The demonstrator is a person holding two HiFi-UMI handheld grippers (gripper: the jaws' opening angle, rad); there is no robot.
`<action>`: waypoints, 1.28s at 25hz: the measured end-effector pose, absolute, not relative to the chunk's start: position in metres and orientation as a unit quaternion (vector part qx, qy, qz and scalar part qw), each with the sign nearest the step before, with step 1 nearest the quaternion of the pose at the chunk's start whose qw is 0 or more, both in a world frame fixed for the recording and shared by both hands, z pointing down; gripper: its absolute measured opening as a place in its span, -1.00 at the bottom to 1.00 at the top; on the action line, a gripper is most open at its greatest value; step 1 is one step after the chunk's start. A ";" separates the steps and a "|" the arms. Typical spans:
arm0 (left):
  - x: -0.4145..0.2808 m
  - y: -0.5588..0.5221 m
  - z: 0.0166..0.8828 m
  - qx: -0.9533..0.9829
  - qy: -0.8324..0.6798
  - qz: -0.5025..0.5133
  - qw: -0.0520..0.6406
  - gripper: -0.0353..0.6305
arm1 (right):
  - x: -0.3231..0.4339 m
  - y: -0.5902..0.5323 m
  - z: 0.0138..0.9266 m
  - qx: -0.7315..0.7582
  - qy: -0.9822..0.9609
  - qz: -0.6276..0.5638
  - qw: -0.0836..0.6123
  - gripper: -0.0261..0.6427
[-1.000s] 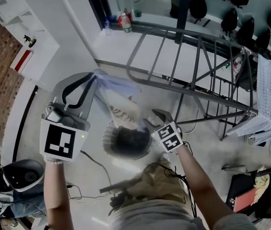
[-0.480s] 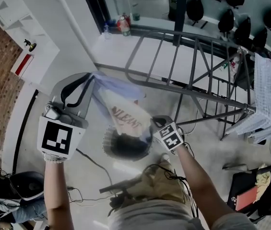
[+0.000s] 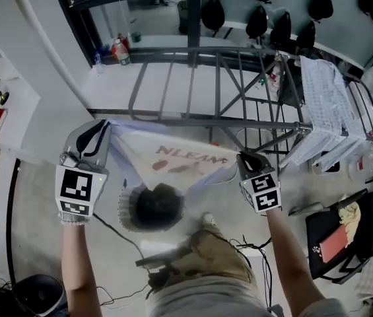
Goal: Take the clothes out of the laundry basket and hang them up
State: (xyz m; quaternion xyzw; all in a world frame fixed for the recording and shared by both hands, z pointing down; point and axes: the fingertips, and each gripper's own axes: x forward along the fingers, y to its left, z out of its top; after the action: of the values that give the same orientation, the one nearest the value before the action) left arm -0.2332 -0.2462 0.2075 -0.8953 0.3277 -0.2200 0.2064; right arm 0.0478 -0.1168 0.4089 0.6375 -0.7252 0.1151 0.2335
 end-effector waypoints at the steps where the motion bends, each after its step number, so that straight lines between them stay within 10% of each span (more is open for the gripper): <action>1: -0.227 -0.250 0.212 -0.898 0.325 -0.218 0.203 -0.82 | 0.062 -0.114 0.395 0.651 -0.715 0.105 0.231 -0.90; 32: 0.072 -0.542 0.288 -0.899 0.296 -0.274 0.173 -0.82 | 0.358 -0.348 0.306 0.746 -0.619 0.062 0.237 -0.90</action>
State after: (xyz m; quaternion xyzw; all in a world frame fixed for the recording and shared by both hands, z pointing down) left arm 0.0717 -0.5417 0.2878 -0.8986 0.2957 -0.2744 0.1730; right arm 0.3581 -0.3482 0.3056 0.7463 -0.6190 0.0619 0.2370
